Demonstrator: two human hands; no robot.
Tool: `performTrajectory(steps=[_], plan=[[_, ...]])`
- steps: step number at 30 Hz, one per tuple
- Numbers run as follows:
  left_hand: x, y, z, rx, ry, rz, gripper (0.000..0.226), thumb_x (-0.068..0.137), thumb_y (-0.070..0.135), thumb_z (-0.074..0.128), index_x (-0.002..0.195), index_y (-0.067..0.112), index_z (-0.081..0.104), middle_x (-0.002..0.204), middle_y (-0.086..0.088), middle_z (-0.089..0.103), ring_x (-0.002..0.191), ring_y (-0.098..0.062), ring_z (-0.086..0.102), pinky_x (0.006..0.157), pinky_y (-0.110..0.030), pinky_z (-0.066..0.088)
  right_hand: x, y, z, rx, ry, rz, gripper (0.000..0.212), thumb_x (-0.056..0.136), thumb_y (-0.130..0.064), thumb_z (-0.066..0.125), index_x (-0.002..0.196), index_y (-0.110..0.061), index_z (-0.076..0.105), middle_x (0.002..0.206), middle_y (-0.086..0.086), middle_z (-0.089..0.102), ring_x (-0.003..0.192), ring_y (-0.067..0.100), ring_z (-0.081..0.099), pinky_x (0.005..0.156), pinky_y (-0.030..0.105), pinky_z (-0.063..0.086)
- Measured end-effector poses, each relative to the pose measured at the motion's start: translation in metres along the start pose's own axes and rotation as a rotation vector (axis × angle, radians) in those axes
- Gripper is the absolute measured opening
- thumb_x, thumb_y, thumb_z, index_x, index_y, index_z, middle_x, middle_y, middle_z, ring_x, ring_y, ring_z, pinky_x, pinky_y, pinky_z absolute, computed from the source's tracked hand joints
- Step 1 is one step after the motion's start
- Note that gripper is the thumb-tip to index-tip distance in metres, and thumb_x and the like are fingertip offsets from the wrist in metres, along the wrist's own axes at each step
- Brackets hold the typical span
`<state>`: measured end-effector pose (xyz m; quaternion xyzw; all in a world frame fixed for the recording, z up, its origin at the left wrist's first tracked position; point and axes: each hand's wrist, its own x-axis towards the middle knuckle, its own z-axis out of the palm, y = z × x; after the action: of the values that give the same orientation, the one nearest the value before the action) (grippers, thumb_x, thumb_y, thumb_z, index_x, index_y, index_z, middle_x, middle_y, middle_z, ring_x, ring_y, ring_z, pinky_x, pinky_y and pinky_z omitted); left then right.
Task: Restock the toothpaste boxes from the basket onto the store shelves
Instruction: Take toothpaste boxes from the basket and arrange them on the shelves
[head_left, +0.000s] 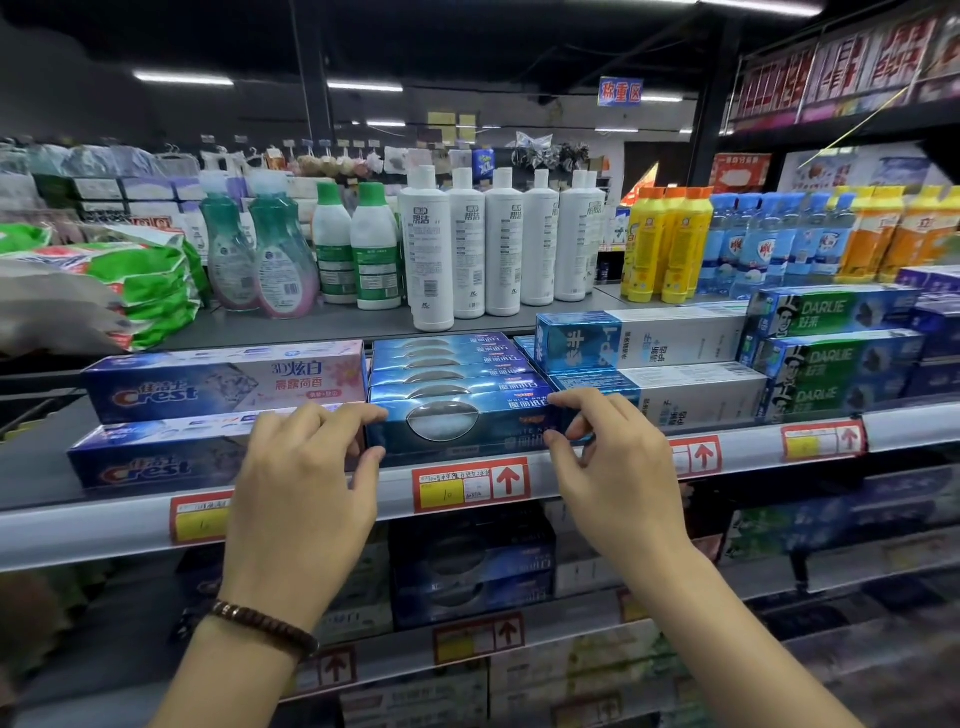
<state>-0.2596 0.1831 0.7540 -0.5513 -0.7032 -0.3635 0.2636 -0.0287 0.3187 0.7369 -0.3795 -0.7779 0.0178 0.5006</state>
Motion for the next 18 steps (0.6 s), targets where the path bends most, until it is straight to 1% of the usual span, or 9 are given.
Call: performTrajectory(steps=[2,5,11,13,15,18], plan=[[-0.001,0.0,0.0,-0.005,-0.003,0.0,0.036,0.086,0.023,0.08,0.121,0.025,0.072,0.084,0.008,0.059,0.089,-0.021,0.047,0.079,-0.04,0.049,-0.002,-0.001,-0.001,0.009,-0.006,0.002,0.033,0.094,-0.024,0.076,0.124,-0.031,0.066,0.088,-0.017,0.056,0.07,0.005,0.055,0.067,0.031,0.052],[-0.002,0.002,-0.001,-0.019,-0.021,-0.001,0.037,0.088,0.025,0.079,0.124,0.025,0.071,0.082,0.01,0.057,0.088,-0.021,0.046,0.078,-0.042,0.05,-0.003,-0.001,-0.001,0.005,-0.025,0.005,0.036,0.095,-0.025,0.075,0.128,-0.033,0.064,0.087,-0.018,0.056,0.072,0.004,0.054,0.069,0.028,0.051],[-0.006,0.008,-0.005,-0.072,-0.03,-0.02,0.04,0.089,0.024,0.078,0.127,0.024,0.067,0.083,0.012,0.053,0.087,-0.018,0.048,0.077,-0.037,0.05,-0.007,-0.005,-0.004,0.052,-0.004,0.027,0.04,0.095,-0.023,0.075,0.132,-0.031,0.064,0.086,-0.019,0.056,0.072,0.003,0.055,0.067,0.025,0.05],[-0.008,0.012,-0.006,-0.114,-0.021,-0.029,0.043,0.088,0.022,0.078,0.13,0.023,0.065,0.085,0.012,0.052,0.087,-0.017,0.051,0.078,-0.036,0.05,-0.01,-0.005,-0.005,0.08,0.009,0.04,0.04,0.094,-0.023,0.076,0.132,-0.029,0.063,0.085,-0.019,0.056,0.071,0.003,0.056,0.067,0.027,0.051],[-0.009,0.016,-0.005,-0.143,-0.013,-0.035,0.046,0.088,0.021,0.078,0.131,0.023,0.063,0.086,0.012,0.053,0.086,-0.016,0.053,0.079,-0.032,0.049,-0.013,-0.004,-0.006,0.105,0.011,0.068,0.039,0.094,-0.024,0.076,0.13,-0.029,0.063,0.084,-0.017,0.058,0.071,0.005,0.058,0.066,0.032,0.053],[-0.012,0.02,-0.006,-0.178,-0.004,-0.065,0.049,0.088,0.022,0.079,0.132,0.022,0.059,0.085,0.012,0.054,0.085,-0.015,0.056,0.077,-0.029,0.046,-0.017,-0.003,-0.007,0.126,0.029,0.095,0.035,0.095,-0.029,0.075,0.127,-0.028,0.062,0.083,-0.015,0.059,0.07,0.005,0.06,0.064,0.037,0.055]])
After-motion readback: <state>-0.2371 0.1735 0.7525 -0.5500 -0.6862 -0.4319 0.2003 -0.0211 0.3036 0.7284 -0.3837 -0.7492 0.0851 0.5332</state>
